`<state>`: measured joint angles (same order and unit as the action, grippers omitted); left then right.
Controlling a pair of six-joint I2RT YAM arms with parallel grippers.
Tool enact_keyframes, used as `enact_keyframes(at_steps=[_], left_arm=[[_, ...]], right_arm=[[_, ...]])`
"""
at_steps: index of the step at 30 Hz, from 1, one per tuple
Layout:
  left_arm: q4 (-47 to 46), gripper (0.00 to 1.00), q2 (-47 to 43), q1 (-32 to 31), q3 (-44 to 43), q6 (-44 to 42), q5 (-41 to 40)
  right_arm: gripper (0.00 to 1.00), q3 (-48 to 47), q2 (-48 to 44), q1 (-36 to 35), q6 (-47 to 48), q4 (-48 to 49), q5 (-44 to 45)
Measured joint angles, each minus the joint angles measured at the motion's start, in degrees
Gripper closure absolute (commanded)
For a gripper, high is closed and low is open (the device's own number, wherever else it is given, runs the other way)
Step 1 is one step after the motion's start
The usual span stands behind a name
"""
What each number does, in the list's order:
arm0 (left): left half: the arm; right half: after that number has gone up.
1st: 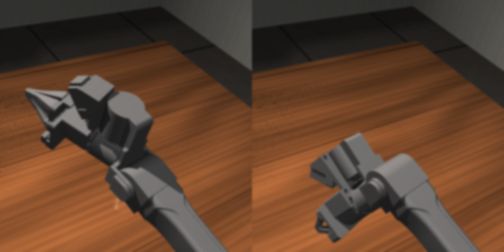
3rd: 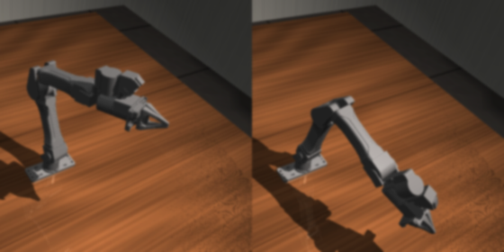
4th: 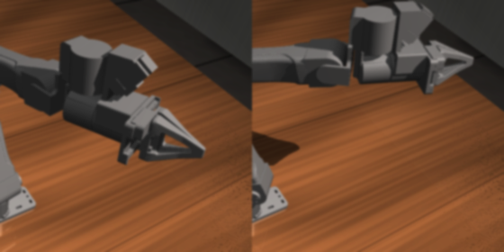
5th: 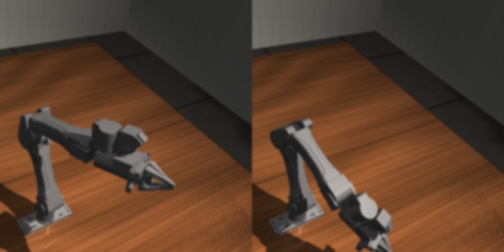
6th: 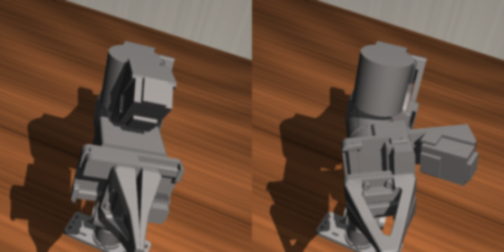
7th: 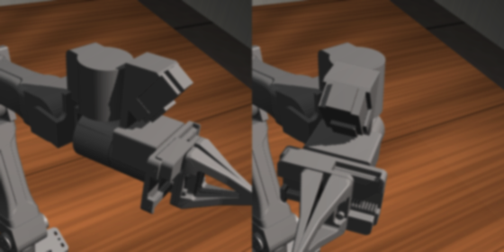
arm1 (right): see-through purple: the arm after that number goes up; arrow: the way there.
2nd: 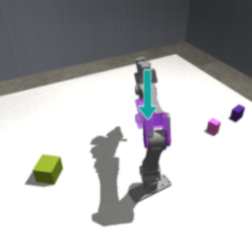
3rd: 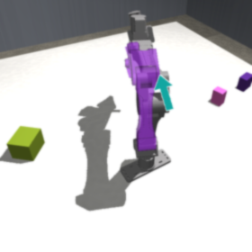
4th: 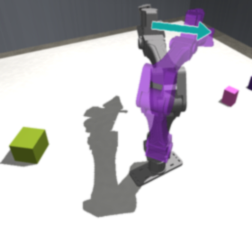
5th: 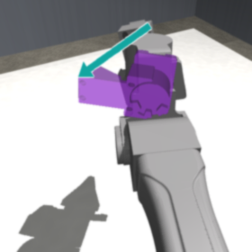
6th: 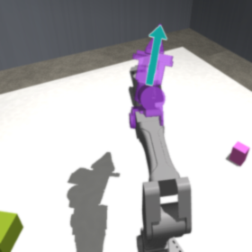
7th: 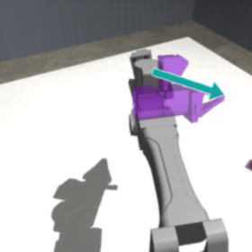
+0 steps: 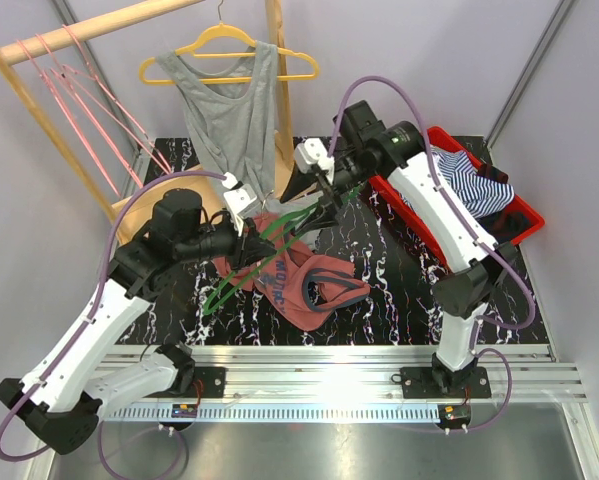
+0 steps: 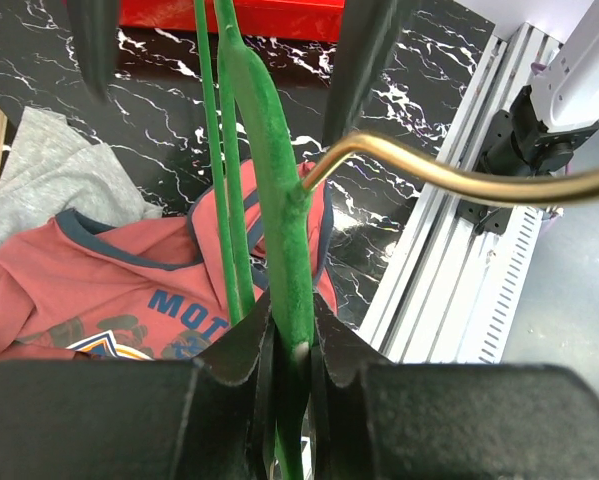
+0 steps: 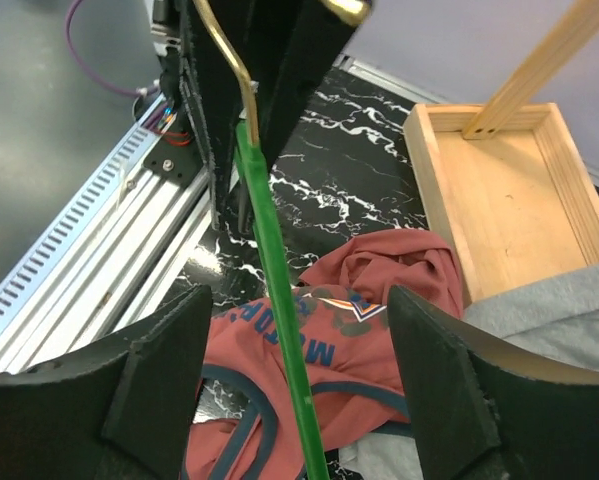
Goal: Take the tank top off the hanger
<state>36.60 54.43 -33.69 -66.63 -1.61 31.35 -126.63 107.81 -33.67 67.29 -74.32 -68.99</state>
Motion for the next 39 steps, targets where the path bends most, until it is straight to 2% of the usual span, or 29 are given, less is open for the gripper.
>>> enact_keyframes(at_steps=[3, 4, 7, 8, 9, 10, 11, 13, 14, 17, 21, 22, 29, 33, 36, 39], left_arm=[[0.2, 1.0, 0.2, 0.0, 0.0, -0.1, 0.1], [0.1, 1.0, 0.1, 0.0, 0.0, -0.1, 0.1], [0.1, 1.0, -0.2, 0.0, 0.0, -0.1, -0.1], [0.0, 1.0, -0.4, 0.0, 0.0, -0.1, -0.2], [-0.1, 0.98, -0.6, 0.0, 0.0, 0.0, -0.2], [-0.2, 0.89, -0.9, 0.0, 0.1, 0.0, -0.5], [-0.3, 0.85, -1.2, 0.0, 0.3, 0.0, -0.7], [-0.3, 0.78, -1.9, 0.0, 1.2, -0.3, -0.9], [-0.3, 0.63, -2.4, 0.0, 1.8, -0.3, -1.0], [-1.0, 0.41, -3.8, -0.1, 3.2, -0.5, -1.0], [-2.3, 0.25, -8.0, -0.5, 5.9, -1.6, -1.9], [-2.4, 0.23, -9.1, -0.4, 6.6, -1.9, -2.3], [-2.0, 0.23, -15.0, -0.3, 9.1, -9.1, -7.1], [-1.3, 0.27, -14.9, -0.3, 9.2, -12.5, -9.2], [-1.1, 0.39, -14.7, -0.3, 9.8, -14.4, -10.4], [-0.1, 0.61, -13.7, -0.3, 9.9, -16.2, -11.3]], right_arm=[[0.38, 0.0, 0.4, -2.0, 3.2, -1.4, 1.9], [0.51, 0.0, 0.5, -2.4, 4.2, -1.8, 2.3], [0.77, 0.0, 0.7, -3.2, 7.2, -2.2, 3.5], [0.82, 0.0, 0.7, -3.3, 7.6, -2.2, 3.6], [0.87, 0.0, 0.7, -3.4, 8.4, -2.3, 3.8], [0.9, 0.2, 0.7, -3.4, 9.4, -2.3, 3.7], [0.95, 0.4, 0.6, -3.4, 10.1, -2.4, 3.7], [1.0, 1.4, 0.4, -3.6, 11.0, -2.8, 3.5], [1.0, 2.3, 0.3, -3.6, 11.4, -3.1, 3.4], [1.0, 4.2, 0.2, -3.5, 12.4, -2.9, 3.5], [1.0, 4.6, 0.2, -2.3, 12.8, -2.8, 3.6], [1.0, 4.6, 0.2, -1.8, 13.0, -2.9, 3.6], [1.0, 4.6, 0.2, -0.3, 14.9, -3.1, 3.5], [1.0, 4.6, 0.2, -0.2, 15.5, -3.1, 3.3], [1.0, 4.6, 0.2, -0.2, 16.1, -3.1, 2.8], [1.0, 4.6, 0.2, -0.1, 16.5, -3.1, 2.1]])
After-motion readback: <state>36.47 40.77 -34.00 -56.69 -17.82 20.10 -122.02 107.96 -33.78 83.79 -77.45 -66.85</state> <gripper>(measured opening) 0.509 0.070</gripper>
